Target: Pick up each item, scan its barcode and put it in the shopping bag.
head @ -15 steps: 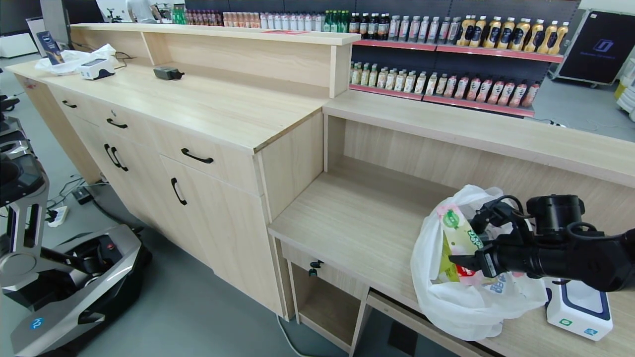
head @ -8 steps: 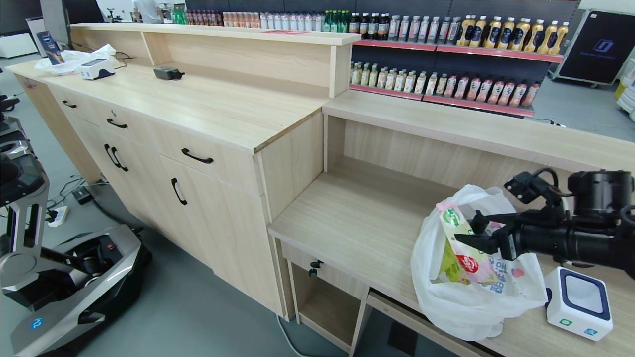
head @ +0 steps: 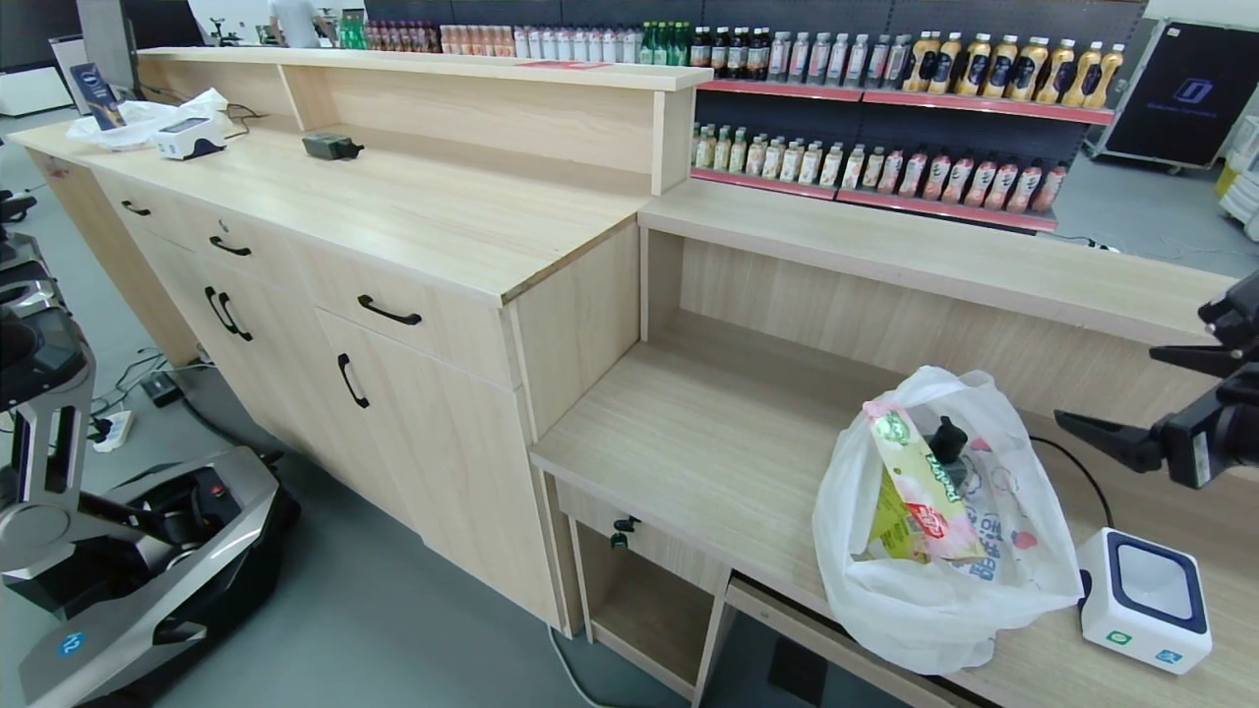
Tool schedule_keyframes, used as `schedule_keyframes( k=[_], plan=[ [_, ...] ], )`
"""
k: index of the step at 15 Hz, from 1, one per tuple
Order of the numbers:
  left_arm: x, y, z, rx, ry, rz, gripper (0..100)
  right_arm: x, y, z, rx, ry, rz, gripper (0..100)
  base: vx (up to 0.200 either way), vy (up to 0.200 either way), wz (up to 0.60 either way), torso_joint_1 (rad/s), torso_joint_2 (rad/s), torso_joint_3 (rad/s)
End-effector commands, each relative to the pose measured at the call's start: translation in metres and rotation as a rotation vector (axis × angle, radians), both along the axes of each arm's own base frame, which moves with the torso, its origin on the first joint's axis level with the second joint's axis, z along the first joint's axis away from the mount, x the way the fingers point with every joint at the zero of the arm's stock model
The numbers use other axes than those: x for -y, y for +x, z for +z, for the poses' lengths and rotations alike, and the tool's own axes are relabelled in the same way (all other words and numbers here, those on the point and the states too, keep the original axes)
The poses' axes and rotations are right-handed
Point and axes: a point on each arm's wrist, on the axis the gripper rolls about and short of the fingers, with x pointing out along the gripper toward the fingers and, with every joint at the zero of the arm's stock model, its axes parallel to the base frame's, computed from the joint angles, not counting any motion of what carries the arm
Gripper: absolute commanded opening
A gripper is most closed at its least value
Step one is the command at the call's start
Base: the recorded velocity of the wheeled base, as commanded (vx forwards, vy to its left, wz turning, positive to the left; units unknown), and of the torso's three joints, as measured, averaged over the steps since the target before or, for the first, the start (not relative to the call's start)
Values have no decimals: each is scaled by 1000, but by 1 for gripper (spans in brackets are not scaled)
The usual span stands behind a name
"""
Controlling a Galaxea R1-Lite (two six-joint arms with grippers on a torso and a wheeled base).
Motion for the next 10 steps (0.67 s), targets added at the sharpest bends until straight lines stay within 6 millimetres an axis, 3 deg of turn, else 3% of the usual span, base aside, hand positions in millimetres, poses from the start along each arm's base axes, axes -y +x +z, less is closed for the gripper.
schedule_keyframes(
  k=[1, 7, 9, 10],
  plan=[
    [0, 0, 0, 0, 0, 0, 0, 2, -12, 15, 70, 0, -54, 100, 0, 0, -600, -7, 7, 2],
    [0, 0, 0, 0, 0, 0, 0, 5, -18, 22, 104, 162, -401, 100, 0, 0, -600, 5, 5, 5],
    [0, 0, 0, 0, 0, 0, 0, 4, -28, 25, 127, 182, -445, 100, 0, 0, -600, 5, 7, -2],
    [0, 0, 0, 0, 0, 0, 0, 3, -32, 29, 162, 238, -445, 100, 0, 0, 0, 0, 0, 0]
  ],
)
